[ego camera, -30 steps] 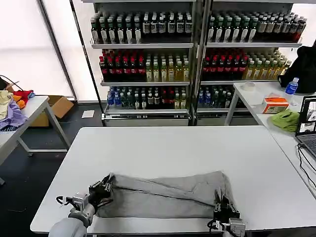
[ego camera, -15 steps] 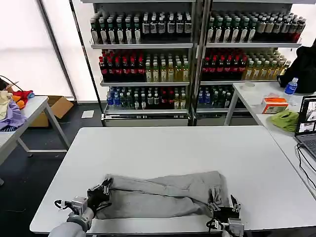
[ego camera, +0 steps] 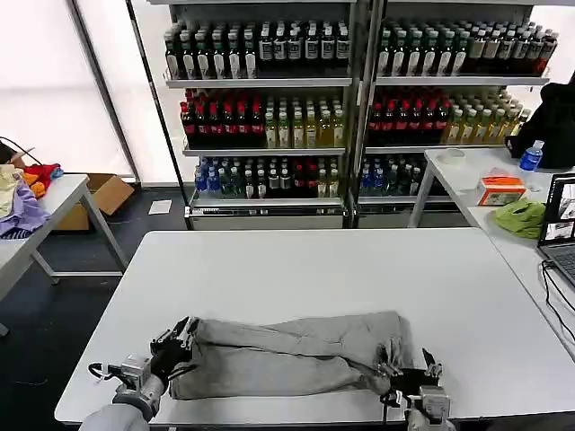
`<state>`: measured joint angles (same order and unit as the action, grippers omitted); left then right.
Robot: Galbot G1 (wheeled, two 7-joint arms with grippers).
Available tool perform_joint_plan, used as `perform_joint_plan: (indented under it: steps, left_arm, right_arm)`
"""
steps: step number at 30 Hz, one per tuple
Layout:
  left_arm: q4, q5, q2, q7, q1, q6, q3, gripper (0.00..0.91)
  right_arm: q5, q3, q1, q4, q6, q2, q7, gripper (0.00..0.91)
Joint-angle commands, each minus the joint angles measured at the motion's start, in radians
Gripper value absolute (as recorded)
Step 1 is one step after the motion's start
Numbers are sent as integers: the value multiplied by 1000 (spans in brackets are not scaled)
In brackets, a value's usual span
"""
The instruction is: Fold and organize the clothes.
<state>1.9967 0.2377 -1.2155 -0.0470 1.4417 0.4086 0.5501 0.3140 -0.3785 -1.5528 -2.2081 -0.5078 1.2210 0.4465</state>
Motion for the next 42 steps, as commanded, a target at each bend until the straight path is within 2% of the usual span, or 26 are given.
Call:
perform_joint_plan:
  steps: [1, 6, 10, 15, 25, 26, 27, 29, 30, 31, 42]
  left_arm:
    - [55, 18, -16, 15, 19, -9, 15, 907]
    - [55, 16, -23, 33, 22, -6, 39, 907]
    - [13, 4, -38, 52, 27, 6, 39, 907]
    - [-33, 11, -62, 65, 21, 41, 29, 907]
    - [-44, 28, -76, 63, 31, 43, 20, 907]
    - [-44, 27, -77, 62, 35, 43, 18, 816]
    - [-44, 27, -78, 61, 38, 43, 14, 584]
    - [-48, 25, -81, 53, 43, 43, 12, 302]
    - [-49, 25, -84, 51, 45, 43, 10, 60]
    - [-49, 25, -86, 46, 48, 43, 10, 30]
    - [-45, 23, -90, 26, 63, 10, 14, 0]
  right_arm:
    - [76, -52, 46, -147, -51, -35, -26, 907]
    - [69, -52, 61, -147, -51, -30, -23, 907]
    - [101, -62, 79, -157, -59, -35, -10, 907]
    - [106, -62, 85, -152, -62, -51, -19, 907]
    - [104, -60, 84, -138, -57, -46, -21, 907]
    - [103, -59, 85, -138, -57, -46, -20, 907]
    - [103, -58, 85, -138, -57, -45, -20, 907]
    - [102, -55, 85, -137, -57, -44, -19, 907]
    - [102, -54, 85, -137, -57, -43, -19, 907]
    - [101, -55, 86, -136, -57, -42, -19, 907]
    - [101, -60, 92, -131, -57, -45, -13, 907]
